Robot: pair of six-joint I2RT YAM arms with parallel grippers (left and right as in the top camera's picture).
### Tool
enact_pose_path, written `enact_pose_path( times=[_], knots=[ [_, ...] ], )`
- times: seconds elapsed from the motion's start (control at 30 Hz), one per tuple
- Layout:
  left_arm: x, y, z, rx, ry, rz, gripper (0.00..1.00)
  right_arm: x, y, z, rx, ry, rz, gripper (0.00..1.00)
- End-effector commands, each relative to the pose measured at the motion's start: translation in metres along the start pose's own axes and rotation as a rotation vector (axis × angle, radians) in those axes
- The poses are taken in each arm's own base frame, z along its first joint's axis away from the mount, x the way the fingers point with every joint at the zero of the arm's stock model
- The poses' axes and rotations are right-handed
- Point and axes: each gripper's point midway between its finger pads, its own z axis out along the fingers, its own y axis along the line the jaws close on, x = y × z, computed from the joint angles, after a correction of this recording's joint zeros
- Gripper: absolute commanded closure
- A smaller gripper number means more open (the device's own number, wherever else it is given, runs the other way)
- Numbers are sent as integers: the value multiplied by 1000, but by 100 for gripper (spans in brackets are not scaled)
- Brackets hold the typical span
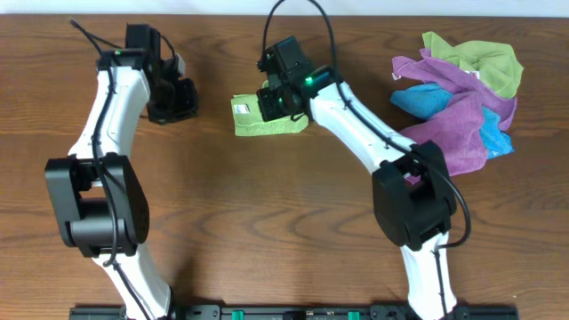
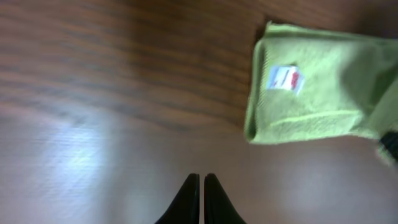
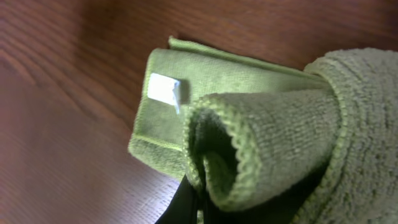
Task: Fold the cloth
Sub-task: 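Fold the strip's right end leftward over the left half with the right gripper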
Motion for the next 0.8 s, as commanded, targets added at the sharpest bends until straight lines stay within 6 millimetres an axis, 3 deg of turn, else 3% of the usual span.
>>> enact_pose_path(
  times=[0.0, 0.3, 0.53, 0.77],
  knots=[
    [15, -15, 19, 108, 42, -40, 94, 3, 6, 10, -8, 16, -22, 99],
    [21, -23, 54, 119, 37, -61, 94, 15, 21, 30, -40, 44, -47, 99],
    [17, -24, 58, 98, 16, -59, 94, 9, 41, 32, -94, 7, -75, 98],
    [18, -24, 58, 98, 21, -61, 94, 2, 41, 34, -88, -22, -80, 96]
  ],
)
